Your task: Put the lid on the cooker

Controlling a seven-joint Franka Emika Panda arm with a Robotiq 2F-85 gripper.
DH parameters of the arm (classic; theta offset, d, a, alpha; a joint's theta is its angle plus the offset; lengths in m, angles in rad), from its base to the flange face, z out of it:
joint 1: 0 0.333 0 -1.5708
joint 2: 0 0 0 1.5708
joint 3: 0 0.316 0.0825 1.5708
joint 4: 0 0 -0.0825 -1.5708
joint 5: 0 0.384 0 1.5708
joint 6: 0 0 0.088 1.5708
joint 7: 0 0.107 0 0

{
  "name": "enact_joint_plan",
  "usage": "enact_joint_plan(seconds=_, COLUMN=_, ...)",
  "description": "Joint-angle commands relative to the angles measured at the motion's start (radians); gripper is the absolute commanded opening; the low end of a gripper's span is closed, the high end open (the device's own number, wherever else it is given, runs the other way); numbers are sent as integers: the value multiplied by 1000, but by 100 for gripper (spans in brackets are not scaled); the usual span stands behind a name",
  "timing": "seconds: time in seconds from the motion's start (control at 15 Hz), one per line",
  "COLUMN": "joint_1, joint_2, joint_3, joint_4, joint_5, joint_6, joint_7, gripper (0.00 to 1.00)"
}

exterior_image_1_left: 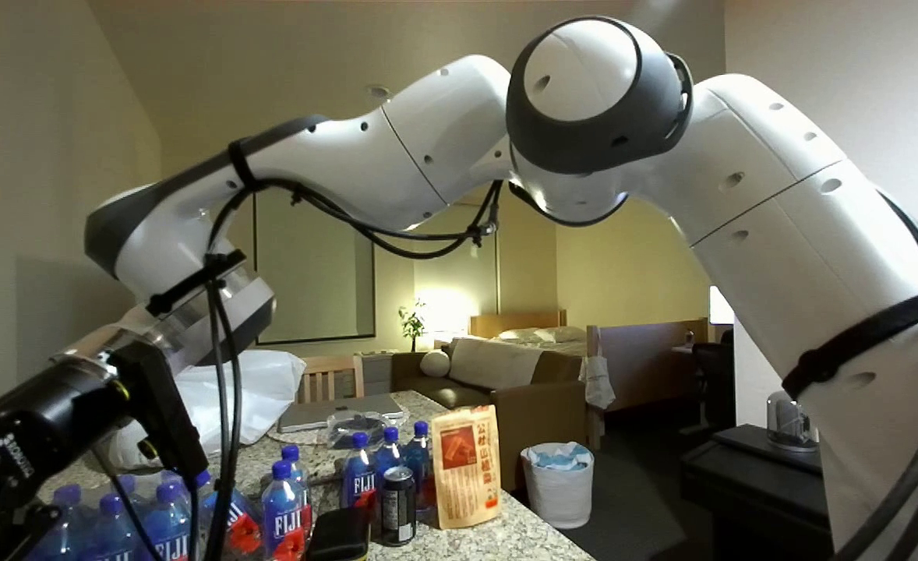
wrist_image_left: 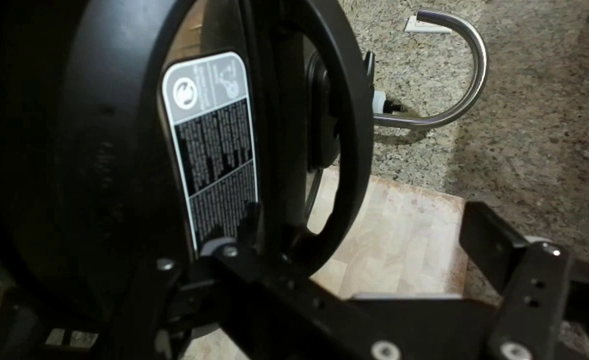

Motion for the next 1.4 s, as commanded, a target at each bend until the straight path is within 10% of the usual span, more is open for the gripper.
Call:
enact_joint_plan(seconds=0.0, joint_1=-28, joint_2=-27, joint_3=-8, joint_4=-16, joint_5=25, joint_6=-27, joint_7=19, gripper=100)
enact_joint_plan(seconds=0.67, joint_1=-113, joint_2=-341, joint_3=-108, joint_4=-196, joint_5=-13, joint_6=-9, joint_7=80, gripper=100)
enact_joint_plan(seconds=1.33, joint_1=-162, joint_2=-504, joint_3=-211, joint_4=-357, joint_5=-453, joint_6=186, joint_7=129, gripper=100)
